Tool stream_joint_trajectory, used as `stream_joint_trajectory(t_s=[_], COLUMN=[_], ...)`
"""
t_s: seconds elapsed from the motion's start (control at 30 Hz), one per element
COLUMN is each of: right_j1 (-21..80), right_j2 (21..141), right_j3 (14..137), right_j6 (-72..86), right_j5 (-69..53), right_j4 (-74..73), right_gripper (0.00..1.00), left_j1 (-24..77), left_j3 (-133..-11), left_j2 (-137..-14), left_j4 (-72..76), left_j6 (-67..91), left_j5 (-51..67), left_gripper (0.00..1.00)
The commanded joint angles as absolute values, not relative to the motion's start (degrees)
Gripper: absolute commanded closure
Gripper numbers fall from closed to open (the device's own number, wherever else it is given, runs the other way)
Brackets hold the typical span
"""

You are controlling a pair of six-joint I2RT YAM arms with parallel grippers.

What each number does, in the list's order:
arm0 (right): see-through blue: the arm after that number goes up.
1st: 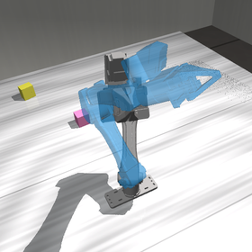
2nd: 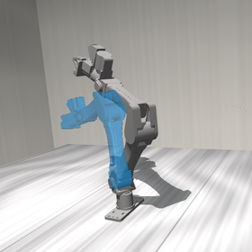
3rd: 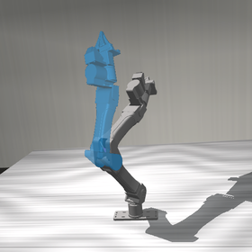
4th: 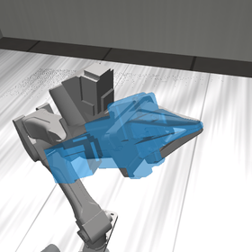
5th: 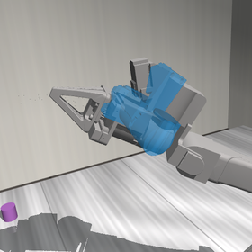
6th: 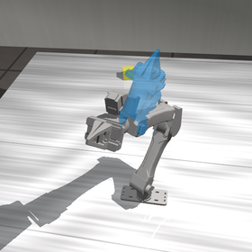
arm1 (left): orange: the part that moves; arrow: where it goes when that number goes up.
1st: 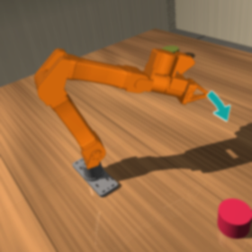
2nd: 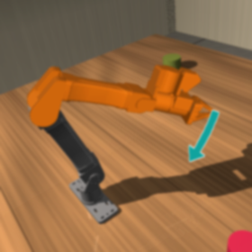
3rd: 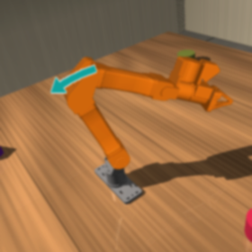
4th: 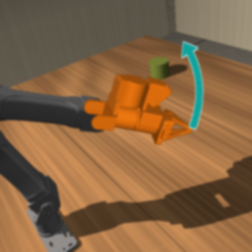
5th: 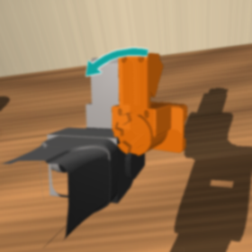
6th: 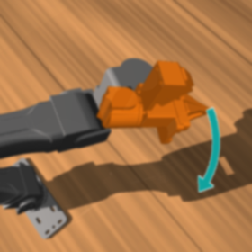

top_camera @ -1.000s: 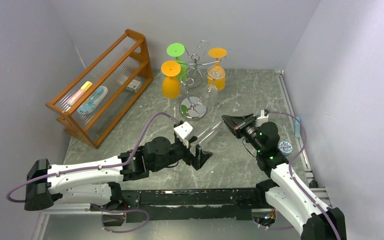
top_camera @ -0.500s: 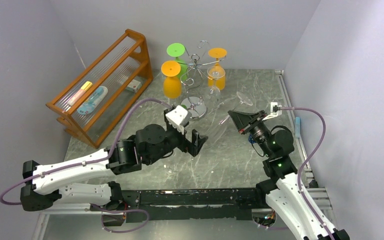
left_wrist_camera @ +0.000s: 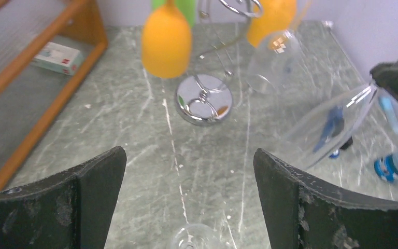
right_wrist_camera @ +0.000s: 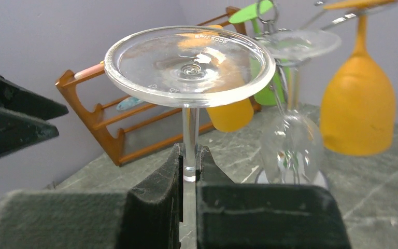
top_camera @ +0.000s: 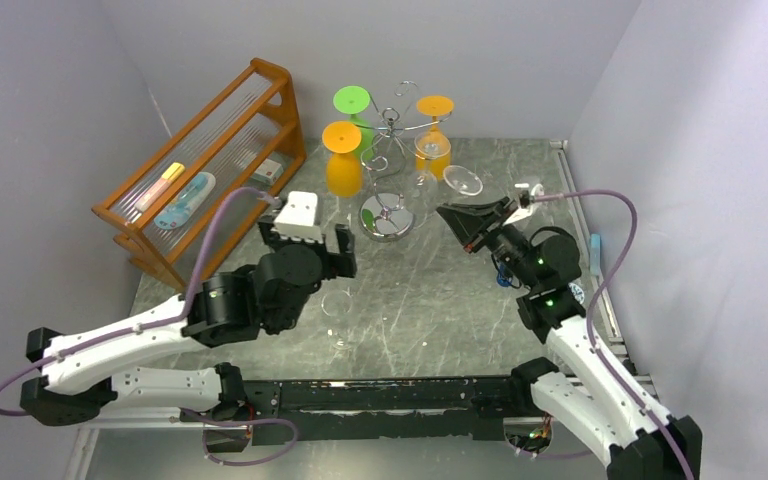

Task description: Place the wine glass upside down on the wine glass rack

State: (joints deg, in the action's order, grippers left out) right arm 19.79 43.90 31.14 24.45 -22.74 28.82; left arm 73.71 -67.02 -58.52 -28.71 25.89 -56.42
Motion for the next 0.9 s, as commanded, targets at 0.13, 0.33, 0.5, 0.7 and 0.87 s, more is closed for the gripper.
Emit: stream_joint_trajectory(t_s=[0.13,0.33,0.5,0.7,0.87], right_j1=[31.8,35.1,37.3,38.5,38.8], right_j2=[55.7,63.5,68.5,73.7,76.6], right_j3=[39.9,43.9,46.6,49.0,50.1], right_j6=[12.9,13.8,15.1,18.3,21.2], right_j5=[-16.6,-8.1,-1.2,3.9,7.3], right_j4=[33.8,37.2,37.6,38.2,38.1], right_gripper=[1.0,1.0,1.0,1.0,1.0], left_j1=[74.0,74.0,74.0,74.0,74.0], left_j3=[-66.8,-67.7,-67.2,-66.8,-68.0], left_j2=[-49.2,-46.7,-46.0,-46.9,-48.0], left_j4=[-30.2,-30.2,-31.3,-31.6,-32.0], left_j6=[25.2,21.5,21.6,21.7,22.4], left_j5=[-65.5,-65.3,-64.4,-63.3,-61.7], left_gripper=[0.04,0.05,0.05,0.05,0.04])
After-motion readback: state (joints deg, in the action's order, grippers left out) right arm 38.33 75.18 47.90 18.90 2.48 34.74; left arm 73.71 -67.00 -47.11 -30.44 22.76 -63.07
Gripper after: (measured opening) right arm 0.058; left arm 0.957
